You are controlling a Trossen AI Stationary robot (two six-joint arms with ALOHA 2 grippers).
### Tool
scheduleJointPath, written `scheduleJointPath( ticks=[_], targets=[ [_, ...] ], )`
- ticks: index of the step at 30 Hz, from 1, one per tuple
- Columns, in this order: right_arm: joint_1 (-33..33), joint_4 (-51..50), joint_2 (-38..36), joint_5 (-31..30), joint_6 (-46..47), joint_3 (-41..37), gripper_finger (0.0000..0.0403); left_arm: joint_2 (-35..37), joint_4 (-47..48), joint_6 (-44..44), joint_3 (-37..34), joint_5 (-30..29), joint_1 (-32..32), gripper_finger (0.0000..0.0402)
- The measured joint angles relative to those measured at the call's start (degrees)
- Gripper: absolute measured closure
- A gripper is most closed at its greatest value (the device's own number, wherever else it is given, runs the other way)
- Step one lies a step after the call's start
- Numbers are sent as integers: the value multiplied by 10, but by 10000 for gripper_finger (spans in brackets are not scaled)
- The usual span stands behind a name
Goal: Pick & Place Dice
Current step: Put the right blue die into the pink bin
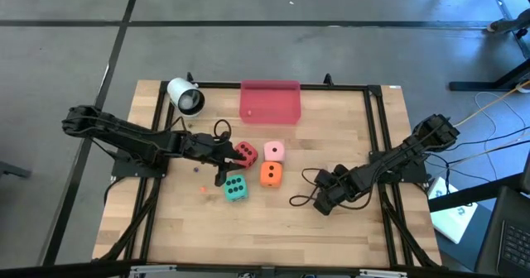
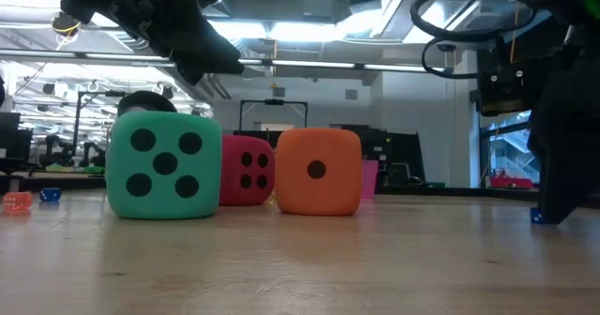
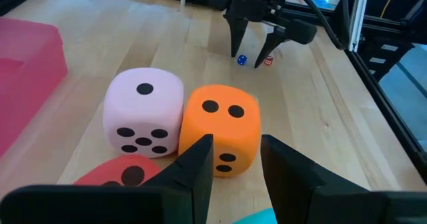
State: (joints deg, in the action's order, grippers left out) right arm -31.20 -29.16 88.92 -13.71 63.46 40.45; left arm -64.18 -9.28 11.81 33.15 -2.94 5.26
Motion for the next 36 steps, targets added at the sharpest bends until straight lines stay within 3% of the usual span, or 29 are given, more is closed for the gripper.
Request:
scheduleJointPath(
  ticks=[21, 27, 36],
  targets=[
    [0, 2, 1, -4, -9, -1, 318, 0, 0, 0, 0, 0, 0, 284],
    [0, 3, 0, 0, -11, 0, 342, 0, 0, 0, 0, 0, 0, 285],
    [0, 3, 0, 0, -12, 0, 342, 0, 0, 1, 0, 0, 0, 286]
  ],
)
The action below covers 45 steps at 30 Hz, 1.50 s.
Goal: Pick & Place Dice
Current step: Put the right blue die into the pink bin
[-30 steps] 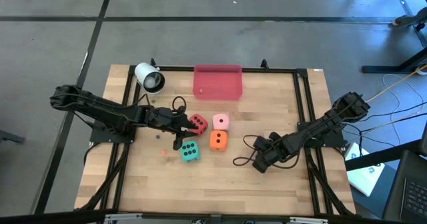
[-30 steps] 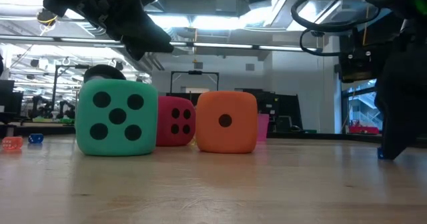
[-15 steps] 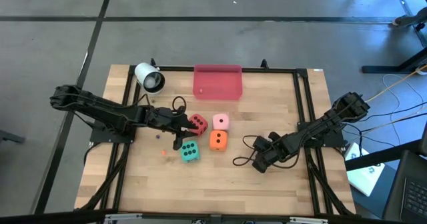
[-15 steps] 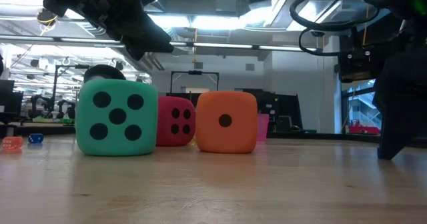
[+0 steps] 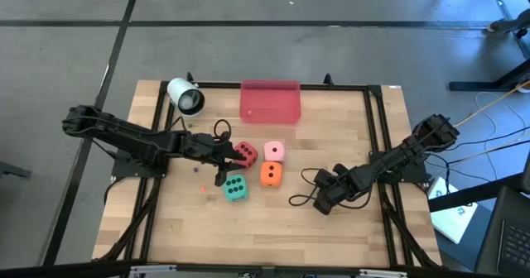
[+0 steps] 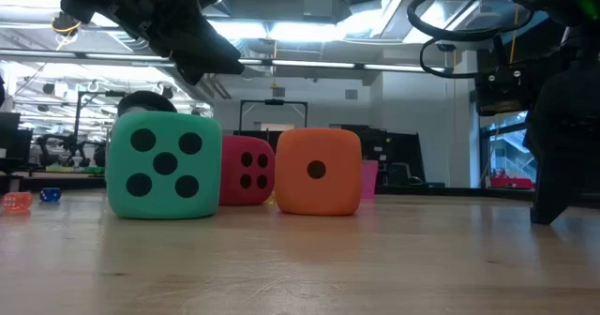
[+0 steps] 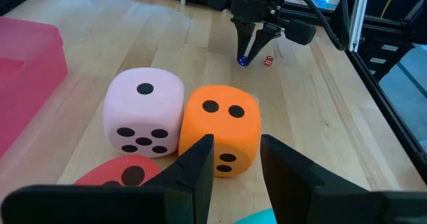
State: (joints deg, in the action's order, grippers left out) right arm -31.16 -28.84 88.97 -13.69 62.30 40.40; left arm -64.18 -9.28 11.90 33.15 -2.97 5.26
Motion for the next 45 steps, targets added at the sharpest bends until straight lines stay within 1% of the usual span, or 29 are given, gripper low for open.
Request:
scheduleJointPath(
  ticks=[8, 11, 14, 18, 25, 28, 31, 34, 37, 40, 42, 45],
  targets=[
    [0, -4, -2, 3, -16, 6, 342, 0, 0, 10, 0, 0, 0, 286],
    [1, -12, -3, -4, -39, 29, 342, 0, 0, 10, 0, 0, 0, 286],
    [4, -41, -3, -23, -70, 62, 342, 0, 0, 10, 0, 0, 0, 284],
    [6, -104, -3, -70, -112, 124, 342, 0, 0, 10, 0, 0, 0, 284],
    [6, -203, -3, -180, -196, 237, 342, 0, 0, 26, 0, 0, -5, 286],
    [6, -226, -4, -232, -237, 273, 342, 6, -3, 34, 0, 0, -11, 288],
    [5, -231, -4, -284, -292, 297, 342, 14, -30, 50, 0, 0, -17, 288],
    [5, -231, -4, -337, -348, 311, 342, 18, -82, 63, 0, 10, -18, 288],
    [5, -219, -4, -403, -405, 313, 342, 18, -128, 83, 0, 19, -18, 288],
    [7, -164, -4, -449, -492, 307, 342, 18, -155, 112, 0, 18, -29, 288],
    [15, -99, -4, -454, -571, 297, 342, 18, -166, 135, 0, 14, -40, 287],
    [32, -9, -4, -428, -677, 288, 343, 18, -181, 167, 0, 27, -62, 286]
  ],
)
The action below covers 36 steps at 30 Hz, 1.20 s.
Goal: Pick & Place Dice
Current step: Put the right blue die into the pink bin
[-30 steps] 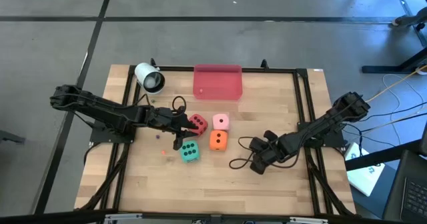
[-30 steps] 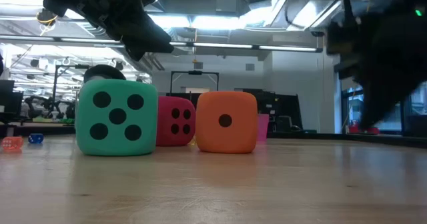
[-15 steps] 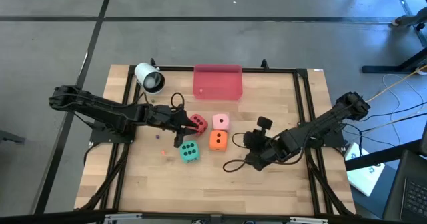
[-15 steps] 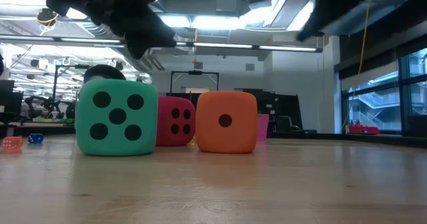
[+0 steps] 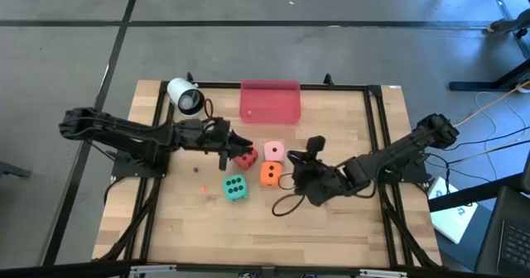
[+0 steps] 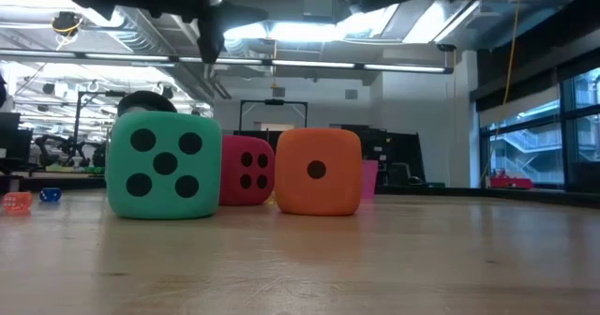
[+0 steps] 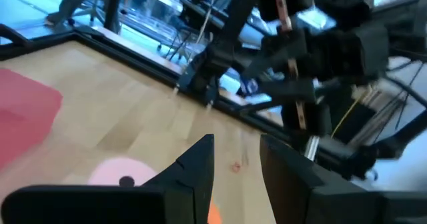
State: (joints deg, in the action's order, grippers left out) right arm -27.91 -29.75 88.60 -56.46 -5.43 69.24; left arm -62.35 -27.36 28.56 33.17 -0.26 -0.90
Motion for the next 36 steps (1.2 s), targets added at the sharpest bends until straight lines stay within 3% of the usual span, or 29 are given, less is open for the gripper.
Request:
scheduleJointPath(
  ticks=[6, 9, 15, 20, 25, 30, 36],
  targets=[
    [43, 100, 0, 86, -115, -5, 343, 0, -16, 43, 0, 77, -45, 284],
    [68, 143, 0, 132, -148, -5, 343, -4, -19, 71, 0, 87, -60, 281],
    [96, 190, 0, 150, -202, -5, 344, -24, -44, 99, 0, 93, -73, 286],
    [109, 222, 0, 195, -214, -5, 346, -51, -105, 107, 0, 134, -75, 290],
    [118, 298, 0, 218, -223, -35, 346, -78, -155, 109, 0, 154, -74, 289],
    [120, 400, 0, 200, -251, -87, 346, -92, -190, 113, 0, 155, -68, 288],
    [120, 424, 0, 199, -263, -90, 346, -92, -197, 113, 0, 155, -61, 290]
  ],
)
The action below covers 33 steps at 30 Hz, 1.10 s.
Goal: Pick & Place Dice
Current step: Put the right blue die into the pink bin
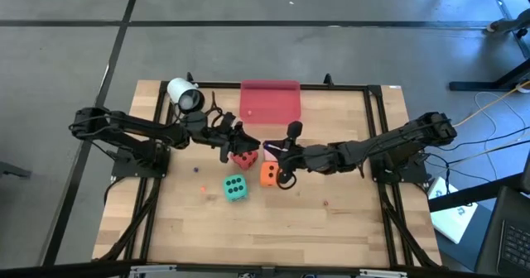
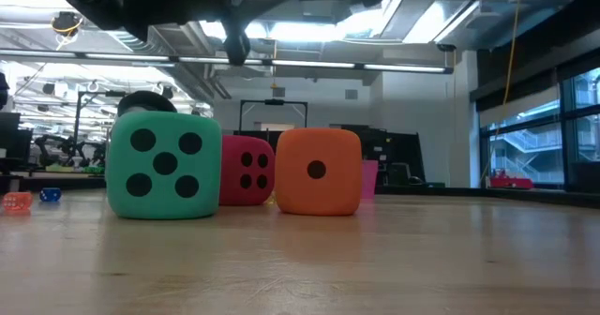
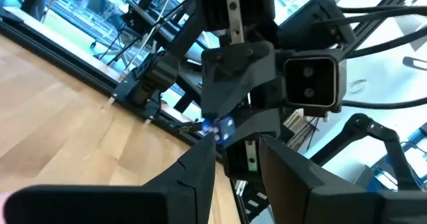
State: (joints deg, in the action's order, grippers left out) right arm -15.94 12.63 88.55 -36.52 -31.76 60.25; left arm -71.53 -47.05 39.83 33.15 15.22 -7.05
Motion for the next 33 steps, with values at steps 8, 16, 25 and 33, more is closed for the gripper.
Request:
scheduleJointPath(
  ticks=[8, 16, 25, 33],
  targets=[
    [0, 17, 0, 29, -3, 0, 346, 0, -13, -1, 0, -2, 0, 292],
    [8, 38, 0, 51, -8, 0, 346, -1, -12, 0, 0, -13, 0, 290],
    [23, 61, 18, 61, -13, 0, 346, -1, -25, 0, 0, -24, 2, 295],
    [25, 80, 26, 60, -31, 0, 346, -1, -25, 5, 0, -19, 3, 293]
  ],
)
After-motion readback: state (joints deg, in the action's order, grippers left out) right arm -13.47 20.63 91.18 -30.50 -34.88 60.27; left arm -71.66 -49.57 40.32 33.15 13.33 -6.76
